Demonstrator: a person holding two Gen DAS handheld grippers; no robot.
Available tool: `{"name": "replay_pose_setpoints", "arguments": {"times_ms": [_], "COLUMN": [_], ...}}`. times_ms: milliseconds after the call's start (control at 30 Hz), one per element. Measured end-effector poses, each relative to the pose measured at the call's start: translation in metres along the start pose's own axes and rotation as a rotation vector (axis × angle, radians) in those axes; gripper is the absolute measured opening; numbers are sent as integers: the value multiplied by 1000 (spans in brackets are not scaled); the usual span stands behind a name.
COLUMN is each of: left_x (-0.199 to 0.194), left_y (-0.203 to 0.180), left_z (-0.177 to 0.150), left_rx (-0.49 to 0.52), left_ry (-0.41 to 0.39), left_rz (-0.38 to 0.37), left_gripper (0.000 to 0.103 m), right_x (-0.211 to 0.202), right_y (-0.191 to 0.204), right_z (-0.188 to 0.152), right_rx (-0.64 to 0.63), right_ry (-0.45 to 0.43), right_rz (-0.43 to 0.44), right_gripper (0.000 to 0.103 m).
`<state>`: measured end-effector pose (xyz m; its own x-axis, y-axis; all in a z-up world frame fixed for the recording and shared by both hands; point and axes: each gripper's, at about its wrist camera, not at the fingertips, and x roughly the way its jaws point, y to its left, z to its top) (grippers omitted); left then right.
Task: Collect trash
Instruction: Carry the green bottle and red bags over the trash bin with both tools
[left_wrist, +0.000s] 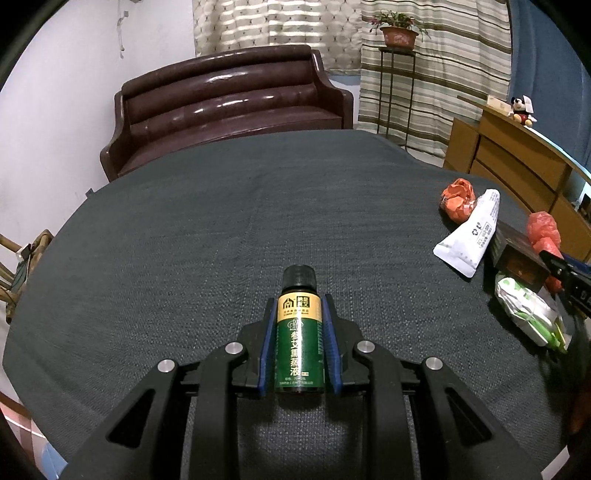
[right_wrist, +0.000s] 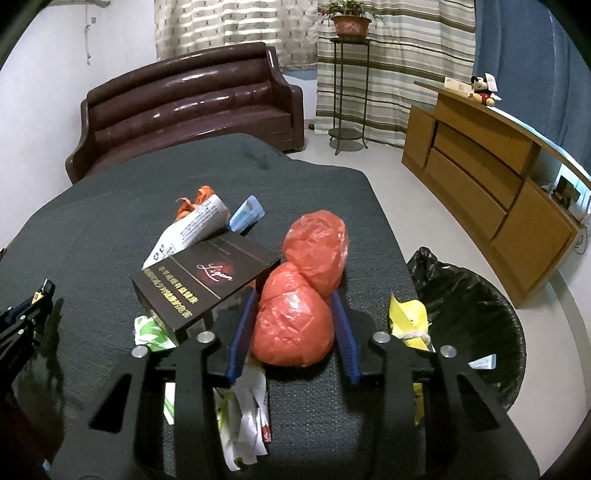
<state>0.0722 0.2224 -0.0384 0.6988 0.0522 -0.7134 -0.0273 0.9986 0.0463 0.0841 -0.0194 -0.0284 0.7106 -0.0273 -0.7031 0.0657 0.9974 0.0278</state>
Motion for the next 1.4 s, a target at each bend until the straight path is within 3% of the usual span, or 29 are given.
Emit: {"name": "replay_pose_setpoints", "arguments": {"times_ms": [533, 1033, 1400], "left_x": [-6, -32, -42], "left_y": [-12, -89, -149], "left_z": [1, 16, 32], "left_rx": [21, 131, 217], "left_ry": [-16, -80, -121], "left_rz": [-17, -133, -198], "left_gripper": [25, 25, 25], "right_x": [-11, -33, -71], "right_y": [-9, -52, -121], "right_z": [-8, -13, -6], "right_rx": [7, 60, 123], "right_ry": [-21, -65, -153], "right_rz": [5, -2, -59], "right_gripper": [36, 36, 36]}}
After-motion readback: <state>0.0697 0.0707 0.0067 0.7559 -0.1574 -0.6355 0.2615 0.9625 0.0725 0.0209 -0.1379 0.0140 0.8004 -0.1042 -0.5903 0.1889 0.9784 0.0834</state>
